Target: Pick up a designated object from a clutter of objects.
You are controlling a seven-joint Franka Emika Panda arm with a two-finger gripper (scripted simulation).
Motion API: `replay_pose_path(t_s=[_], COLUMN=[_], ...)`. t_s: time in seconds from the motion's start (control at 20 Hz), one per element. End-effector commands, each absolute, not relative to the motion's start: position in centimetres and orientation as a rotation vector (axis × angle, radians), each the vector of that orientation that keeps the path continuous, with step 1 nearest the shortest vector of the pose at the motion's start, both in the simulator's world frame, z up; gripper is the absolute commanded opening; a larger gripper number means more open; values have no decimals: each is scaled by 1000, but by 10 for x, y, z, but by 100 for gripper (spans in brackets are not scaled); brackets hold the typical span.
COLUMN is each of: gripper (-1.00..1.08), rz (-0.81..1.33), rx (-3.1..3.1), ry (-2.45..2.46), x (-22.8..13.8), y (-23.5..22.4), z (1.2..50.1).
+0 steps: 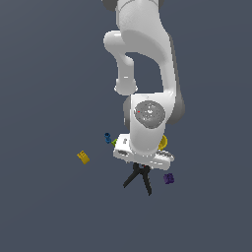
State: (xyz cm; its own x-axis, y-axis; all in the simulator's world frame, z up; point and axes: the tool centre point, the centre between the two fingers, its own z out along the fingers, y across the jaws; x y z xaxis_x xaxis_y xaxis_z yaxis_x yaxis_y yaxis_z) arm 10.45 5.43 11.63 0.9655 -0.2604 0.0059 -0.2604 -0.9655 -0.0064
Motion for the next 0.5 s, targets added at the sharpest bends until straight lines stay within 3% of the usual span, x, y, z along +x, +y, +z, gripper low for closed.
replay_pose_path(t_s=[0.0, 0.45], gripper=[100, 100], rz=[-7, 2], rx=[-3109, -3110], ry=[427, 442], x=[106, 107], y=[59, 66], z=[102, 84])
